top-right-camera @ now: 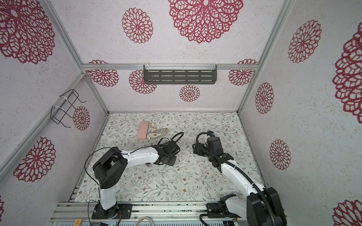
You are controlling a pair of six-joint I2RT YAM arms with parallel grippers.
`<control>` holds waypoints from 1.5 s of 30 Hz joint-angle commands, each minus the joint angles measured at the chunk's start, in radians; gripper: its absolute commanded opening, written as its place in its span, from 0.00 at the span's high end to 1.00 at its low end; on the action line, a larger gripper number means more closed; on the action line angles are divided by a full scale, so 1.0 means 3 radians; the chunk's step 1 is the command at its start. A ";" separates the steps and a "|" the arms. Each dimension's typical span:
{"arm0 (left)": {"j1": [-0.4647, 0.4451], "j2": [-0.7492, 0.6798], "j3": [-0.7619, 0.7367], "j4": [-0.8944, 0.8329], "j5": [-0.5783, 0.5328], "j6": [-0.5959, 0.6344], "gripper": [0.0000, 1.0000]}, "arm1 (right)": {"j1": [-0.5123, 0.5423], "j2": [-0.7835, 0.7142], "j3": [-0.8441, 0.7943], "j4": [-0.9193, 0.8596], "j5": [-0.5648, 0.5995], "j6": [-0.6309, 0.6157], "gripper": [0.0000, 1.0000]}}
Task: Unlock with the key
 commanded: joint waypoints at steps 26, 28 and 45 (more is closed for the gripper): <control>0.0239 -0.0644 -0.0018 0.0114 0.0198 -0.0079 0.27 | -0.0416 -0.0337 0.0207 -0.0075 0.0222 -0.0135 0.14; 0.0393 -0.0927 -0.0115 0.0237 0.0080 -0.0048 0.14 | -0.0586 -0.0328 0.0320 -0.0169 0.0470 -0.0203 0.12; 0.2616 -0.2466 -0.2325 0.2423 -0.1858 0.0844 0.00 | -0.1554 0.0791 -0.0786 0.2562 0.1553 -0.1026 0.01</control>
